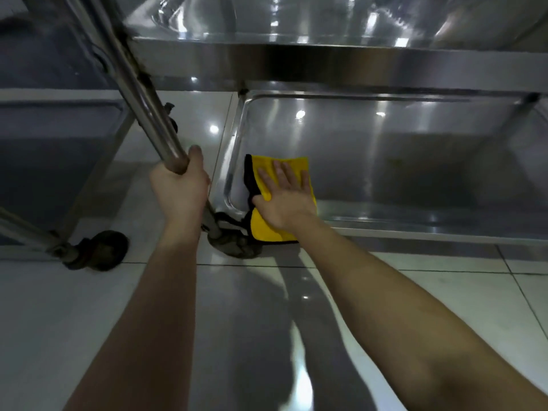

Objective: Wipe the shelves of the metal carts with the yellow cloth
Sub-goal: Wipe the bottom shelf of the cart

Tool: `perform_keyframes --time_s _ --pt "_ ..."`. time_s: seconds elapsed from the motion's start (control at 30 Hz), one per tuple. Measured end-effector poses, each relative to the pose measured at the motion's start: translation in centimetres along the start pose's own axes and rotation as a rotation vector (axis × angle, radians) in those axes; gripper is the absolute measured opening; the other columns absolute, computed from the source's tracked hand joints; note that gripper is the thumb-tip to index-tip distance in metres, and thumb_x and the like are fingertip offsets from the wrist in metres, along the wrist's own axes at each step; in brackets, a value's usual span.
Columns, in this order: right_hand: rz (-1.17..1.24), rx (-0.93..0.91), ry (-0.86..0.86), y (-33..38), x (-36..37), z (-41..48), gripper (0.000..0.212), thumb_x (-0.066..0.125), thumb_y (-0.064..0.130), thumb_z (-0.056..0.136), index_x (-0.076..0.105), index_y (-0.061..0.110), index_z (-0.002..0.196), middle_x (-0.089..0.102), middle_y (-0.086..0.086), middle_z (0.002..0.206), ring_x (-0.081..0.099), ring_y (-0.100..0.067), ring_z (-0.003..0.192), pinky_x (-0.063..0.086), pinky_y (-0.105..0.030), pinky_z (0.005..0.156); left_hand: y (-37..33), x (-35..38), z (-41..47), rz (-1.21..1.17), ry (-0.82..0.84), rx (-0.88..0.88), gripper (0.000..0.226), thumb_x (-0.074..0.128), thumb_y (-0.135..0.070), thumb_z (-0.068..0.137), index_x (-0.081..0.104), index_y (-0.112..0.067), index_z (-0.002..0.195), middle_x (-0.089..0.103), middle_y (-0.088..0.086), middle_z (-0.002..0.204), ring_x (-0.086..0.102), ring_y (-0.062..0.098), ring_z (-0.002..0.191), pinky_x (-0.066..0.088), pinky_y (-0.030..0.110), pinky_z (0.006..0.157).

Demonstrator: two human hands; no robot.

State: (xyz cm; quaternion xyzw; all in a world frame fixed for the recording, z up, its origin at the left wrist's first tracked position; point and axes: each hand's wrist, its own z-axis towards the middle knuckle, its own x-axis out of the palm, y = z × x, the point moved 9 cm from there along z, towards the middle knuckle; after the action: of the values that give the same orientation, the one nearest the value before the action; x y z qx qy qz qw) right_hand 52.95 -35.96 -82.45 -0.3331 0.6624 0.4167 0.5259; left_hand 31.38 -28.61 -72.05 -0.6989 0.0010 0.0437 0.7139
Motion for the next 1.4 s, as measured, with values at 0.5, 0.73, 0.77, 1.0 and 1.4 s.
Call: perform_keyframes --time_s 0.5,0.73,0.77,1.0,1.4 --pt "-0.037 0.17 -0.025 -26.4 -4.5 -7.2 0.095 0.013 0.094 0.084 -0.001 0.051 0.167 -0.012 0.012 0.177 -0.014 -0.013 0.164 -0.011 -0.055 0.13 -1.2 13.6 -17.2 0.864 0.464 0.637 0.077 0.087 -0.065 0.078 0.058 -0.019 0.133 0.056 0.001 0.132 0.054 0.028 0.122 0.045 0.045 0.108" --pt "-0.019 0.149 -0.03 -26.4 -4.6 -7.2 0.083 0.017 0.079 0.092 -0.003 0.05 0.167 -0.015 0.01 0.177 -0.018 -0.013 0.163 -0.013 -0.056 0.129 3.5 18.3 -10.4 1.438 0.872 0.239 0.133 0.076 -0.103 0.038 0.054 -0.03 0.147 0.048 0.007 0.162 0.043 0.032 0.152 0.043 0.046 0.121" --pt "-0.017 0.147 -0.019 -26.9 -4.6 -7.0 0.083 0.015 0.078 0.091 -0.004 0.051 0.167 -0.015 0.01 0.177 -0.018 -0.013 0.163 -0.013 -0.056 0.129 3.7 18.3 -9.8 1.461 0.889 0.211 0.123 0.077 -0.103 0.036 0.06 -0.031 0.135 0.054 0.003 0.154 0.048 0.03 0.145 0.047 0.046 0.117" --pt "0.011 0.399 -0.044 -38.4 -7.4 -4.6 0.075 0.027 0.071 0.101 0.004 0.047 0.168 -0.01 0.008 0.179 -0.011 -0.016 0.164 -0.006 -0.058 0.13 3.6 18.6 -10.0 1.402 0.896 0.233 0.145 0.072 -0.105 0.031 0.046 -0.033 0.155 0.057 -0.004 0.147 0.048 0.027 0.147 0.047 0.051 0.117" --pt "-0.101 0.119 -0.029 -19.1 -6.3 13.5 0.086 0.018 0.078 0.092 0.011 0.042 0.169 0.001 -0.006 0.18 0.0 -0.031 0.165 -0.008 -0.069 0.124 4.5 18.8 -9.5 1.409 0.898 0.274 0.156 0.075 -0.102 0.045 0.016 -0.033 0.173 0.024 0.0 0.178 0.015 0.024 0.167 0.03 0.049 0.131"
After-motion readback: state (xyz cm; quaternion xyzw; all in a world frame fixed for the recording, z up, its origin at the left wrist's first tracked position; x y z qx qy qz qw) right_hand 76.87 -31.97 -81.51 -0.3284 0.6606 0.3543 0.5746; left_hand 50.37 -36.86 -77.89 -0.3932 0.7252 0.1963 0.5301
